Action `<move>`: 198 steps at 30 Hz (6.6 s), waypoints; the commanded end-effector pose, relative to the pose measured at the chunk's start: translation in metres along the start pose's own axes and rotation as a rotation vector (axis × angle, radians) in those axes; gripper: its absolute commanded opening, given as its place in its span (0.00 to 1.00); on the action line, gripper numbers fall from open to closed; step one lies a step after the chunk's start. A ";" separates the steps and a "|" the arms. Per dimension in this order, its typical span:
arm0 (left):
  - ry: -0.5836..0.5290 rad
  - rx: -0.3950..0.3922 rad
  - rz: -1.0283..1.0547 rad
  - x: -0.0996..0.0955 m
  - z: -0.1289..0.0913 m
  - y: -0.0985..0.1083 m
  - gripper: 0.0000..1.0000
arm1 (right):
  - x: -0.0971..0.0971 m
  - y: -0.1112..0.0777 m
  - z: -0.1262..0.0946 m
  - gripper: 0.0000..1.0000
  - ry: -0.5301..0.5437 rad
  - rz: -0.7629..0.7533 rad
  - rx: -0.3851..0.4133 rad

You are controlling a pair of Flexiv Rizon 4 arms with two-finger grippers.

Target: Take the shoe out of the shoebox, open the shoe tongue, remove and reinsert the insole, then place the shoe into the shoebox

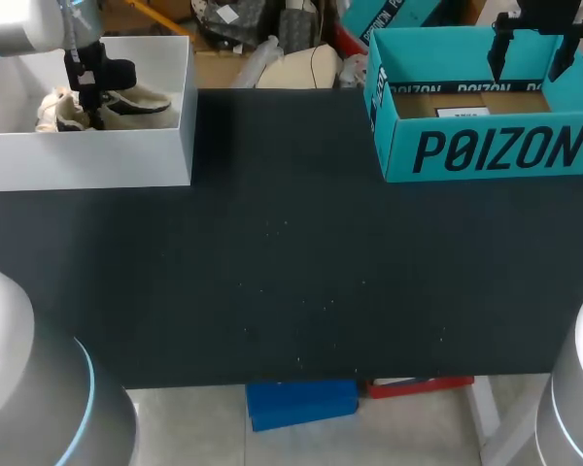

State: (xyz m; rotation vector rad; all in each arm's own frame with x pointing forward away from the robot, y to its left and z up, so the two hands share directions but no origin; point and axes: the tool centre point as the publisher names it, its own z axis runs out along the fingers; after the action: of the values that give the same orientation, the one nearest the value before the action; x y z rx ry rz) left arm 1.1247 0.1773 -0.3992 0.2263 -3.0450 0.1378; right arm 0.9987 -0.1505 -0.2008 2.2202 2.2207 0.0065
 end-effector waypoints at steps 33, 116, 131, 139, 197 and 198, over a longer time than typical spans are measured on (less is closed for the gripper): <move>-0.132 0.070 0.048 0.032 -0.163 -0.042 0.00 | 0.000 0.001 0.000 1.00 -0.001 0.000 0.002; 0.000 0.077 0.173 0.334 0.034 -0.307 1.00 | 0.000 0.001 0.000 1.00 -0.001 0.000 0.002; 0.133 0.395 0.232 0.347 -0.051 -0.278 1.00 | 0.000 0.001 0.000 1.00 -0.001 0.000 0.002; 0.133 0.506 0.233 0.353 -0.094 -0.258 1.00 | 0.000 0.001 0.000 1.00 -0.001 0.000 0.002; 0.124 0.634 0.153 0.364 -0.109 -0.167 1.00 | 0.061 -0.030 -0.005 1.00 0.007 -0.347 -0.061; 0.124 0.634 0.153 0.364 -0.109 -0.167 1.00 | 0.076 -0.041 -0.007 1.00 0.033 -0.463 -0.101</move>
State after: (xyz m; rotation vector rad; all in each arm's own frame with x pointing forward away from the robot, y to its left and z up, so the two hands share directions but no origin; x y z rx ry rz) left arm 0.8003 -0.0290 -0.2436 0.0180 -2.7880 1.0790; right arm 0.9828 -0.1076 -0.1977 2.0490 2.4191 0.0350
